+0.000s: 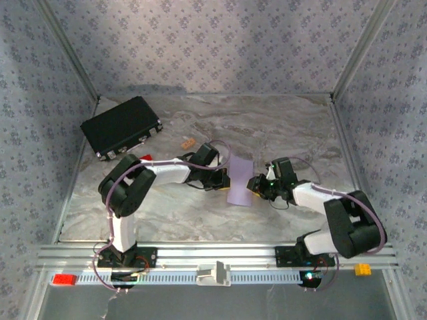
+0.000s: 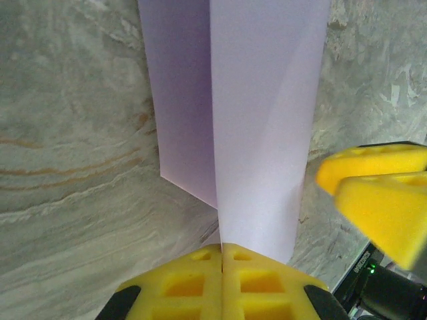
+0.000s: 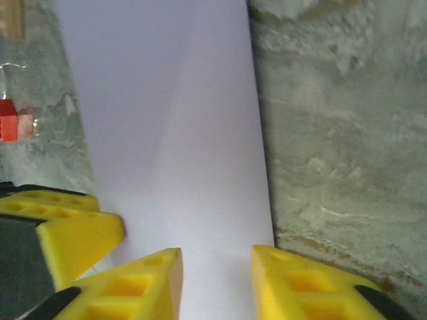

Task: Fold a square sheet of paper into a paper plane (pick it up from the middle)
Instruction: Third fold the triangle at the center of the table.

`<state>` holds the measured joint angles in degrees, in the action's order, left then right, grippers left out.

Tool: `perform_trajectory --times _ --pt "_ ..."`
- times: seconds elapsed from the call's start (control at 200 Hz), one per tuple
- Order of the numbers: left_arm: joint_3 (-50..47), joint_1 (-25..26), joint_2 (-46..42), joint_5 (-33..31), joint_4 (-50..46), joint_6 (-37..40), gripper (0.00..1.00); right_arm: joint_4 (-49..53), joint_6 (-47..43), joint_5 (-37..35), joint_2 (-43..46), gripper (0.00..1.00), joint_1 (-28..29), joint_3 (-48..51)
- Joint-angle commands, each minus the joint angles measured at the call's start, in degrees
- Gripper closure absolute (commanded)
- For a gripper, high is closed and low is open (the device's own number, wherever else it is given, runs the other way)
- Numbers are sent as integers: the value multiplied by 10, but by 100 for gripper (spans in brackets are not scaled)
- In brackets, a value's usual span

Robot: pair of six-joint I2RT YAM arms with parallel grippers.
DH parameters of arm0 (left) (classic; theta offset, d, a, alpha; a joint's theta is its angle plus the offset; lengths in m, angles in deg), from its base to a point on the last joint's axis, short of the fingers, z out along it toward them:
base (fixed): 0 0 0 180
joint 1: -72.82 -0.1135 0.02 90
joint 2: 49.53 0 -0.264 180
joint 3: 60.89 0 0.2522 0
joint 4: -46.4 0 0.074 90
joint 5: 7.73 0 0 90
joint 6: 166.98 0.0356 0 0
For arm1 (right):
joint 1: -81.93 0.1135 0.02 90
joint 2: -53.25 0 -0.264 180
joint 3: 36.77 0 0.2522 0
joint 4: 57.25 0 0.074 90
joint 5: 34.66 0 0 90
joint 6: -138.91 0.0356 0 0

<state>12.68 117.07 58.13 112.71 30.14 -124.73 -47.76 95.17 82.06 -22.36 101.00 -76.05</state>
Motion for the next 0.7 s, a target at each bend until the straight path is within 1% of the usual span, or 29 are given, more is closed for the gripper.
perform_trajectory --times 0.0,0.085,0.205,0.38,0.445,0.695 --pt "-20 -5 -30 6 22 -11 100 43 -17 -31 39 57 2 2" --pt "-29 -6 -31 7 28 -16 100 65 -28 -45 64 52 6 -4" --pt "-35 -8 -36 6 29 -16 100 65 -53 -62 94 51 25 0" --pt "-42 -11 -44 3 30 -19 100 57 -87 -108 129 48 68 6" --pt "-45 -10 -46 2 32 -21 100 55 -98 -128 137 45 88 7" --pt "-58 -16 -57 -3 35 -25 100 58 -178 -214 134 43 171 -6"
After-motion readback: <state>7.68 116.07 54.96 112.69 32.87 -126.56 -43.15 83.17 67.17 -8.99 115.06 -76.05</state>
